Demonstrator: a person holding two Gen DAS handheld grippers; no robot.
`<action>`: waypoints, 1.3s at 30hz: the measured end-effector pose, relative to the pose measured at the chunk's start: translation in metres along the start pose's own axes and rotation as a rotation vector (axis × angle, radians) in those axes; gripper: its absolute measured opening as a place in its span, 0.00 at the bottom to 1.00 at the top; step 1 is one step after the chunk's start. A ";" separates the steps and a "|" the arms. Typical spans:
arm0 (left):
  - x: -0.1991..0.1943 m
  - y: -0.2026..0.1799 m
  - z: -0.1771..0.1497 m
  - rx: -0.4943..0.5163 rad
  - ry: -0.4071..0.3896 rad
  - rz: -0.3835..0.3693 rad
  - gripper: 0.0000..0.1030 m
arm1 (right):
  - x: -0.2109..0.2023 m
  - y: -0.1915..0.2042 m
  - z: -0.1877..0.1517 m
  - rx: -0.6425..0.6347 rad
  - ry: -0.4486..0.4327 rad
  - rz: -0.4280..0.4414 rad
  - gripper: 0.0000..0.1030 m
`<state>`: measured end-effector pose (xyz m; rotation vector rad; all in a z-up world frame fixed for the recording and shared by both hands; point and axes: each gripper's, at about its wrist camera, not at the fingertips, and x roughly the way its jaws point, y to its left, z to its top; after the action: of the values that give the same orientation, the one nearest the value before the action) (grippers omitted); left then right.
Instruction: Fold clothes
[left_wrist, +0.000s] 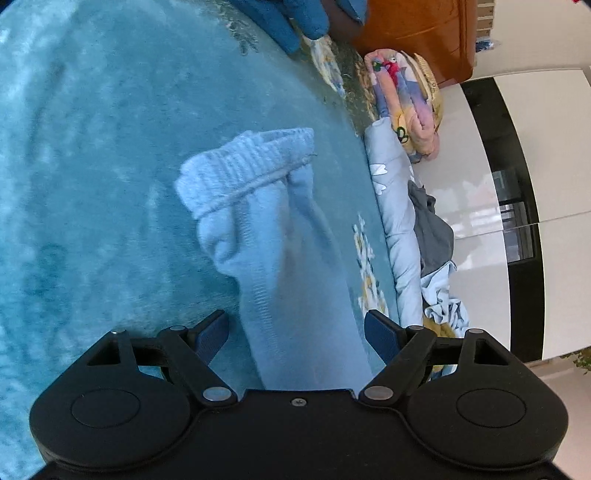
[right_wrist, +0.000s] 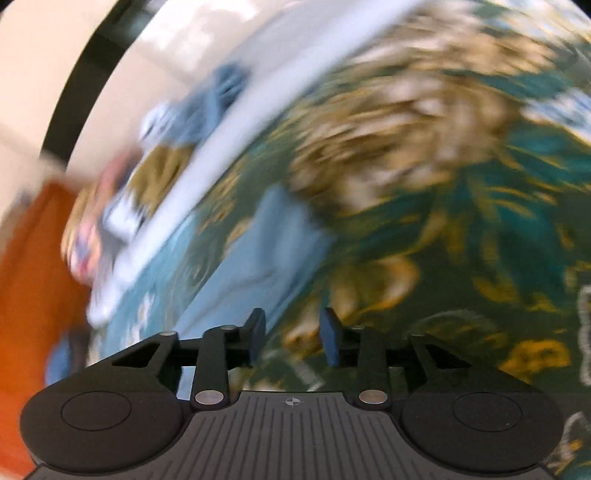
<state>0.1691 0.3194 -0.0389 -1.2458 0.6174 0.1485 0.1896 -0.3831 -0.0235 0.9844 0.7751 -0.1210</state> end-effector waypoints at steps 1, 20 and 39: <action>0.002 -0.001 -0.001 0.000 -0.005 -0.004 0.74 | 0.001 -0.008 0.004 0.041 -0.010 0.010 0.31; 0.001 0.020 0.012 -0.083 -0.089 0.078 0.20 | 0.060 -0.021 0.035 0.202 -0.042 0.055 0.08; -0.050 -0.013 -0.015 0.063 -0.066 -0.063 0.47 | 0.028 0.117 0.018 -0.209 -0.092 0.110 0.06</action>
<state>0.1281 0.3126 -0.0046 -1.1934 0.5219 0.1163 0.2697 -0.3242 0.0465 0.8151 0.6342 0.0098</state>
